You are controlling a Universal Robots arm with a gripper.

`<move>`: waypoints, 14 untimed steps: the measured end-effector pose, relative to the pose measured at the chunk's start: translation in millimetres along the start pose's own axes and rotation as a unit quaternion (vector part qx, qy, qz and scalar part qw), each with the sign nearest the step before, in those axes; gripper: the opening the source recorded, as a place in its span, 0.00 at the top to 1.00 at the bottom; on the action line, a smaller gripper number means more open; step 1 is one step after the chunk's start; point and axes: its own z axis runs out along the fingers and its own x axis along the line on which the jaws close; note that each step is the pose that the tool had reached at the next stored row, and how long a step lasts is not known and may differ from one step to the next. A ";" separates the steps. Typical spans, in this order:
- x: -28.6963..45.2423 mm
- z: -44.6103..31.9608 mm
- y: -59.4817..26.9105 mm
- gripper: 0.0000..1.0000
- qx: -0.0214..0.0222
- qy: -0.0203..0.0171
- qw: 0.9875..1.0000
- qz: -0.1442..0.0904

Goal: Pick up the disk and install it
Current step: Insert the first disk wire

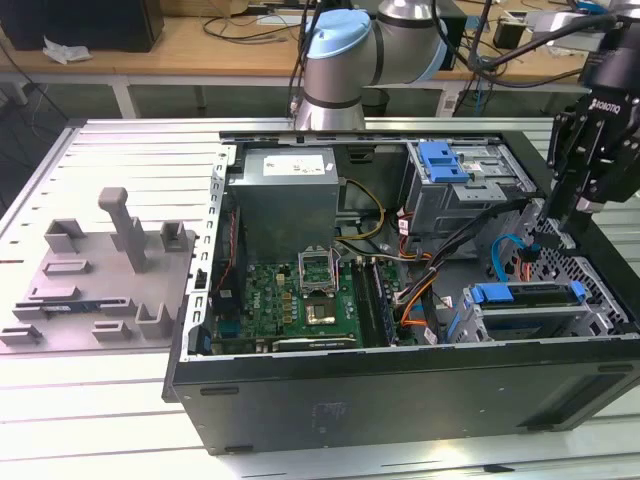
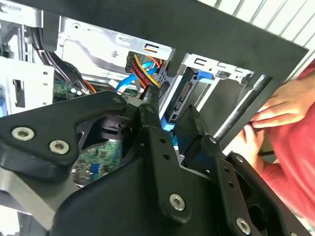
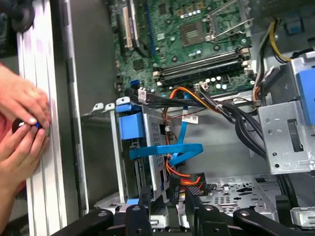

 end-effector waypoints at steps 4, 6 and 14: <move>-1.6 2.5 -0.2 0.59 0.002 0.001 1.000 0.018; -1.9 2.9 0.0 0.59 0.016 0.000 1.000 0.024; -1.9 3.0 0.2 0.59 0.020 0.011 0.999 0.033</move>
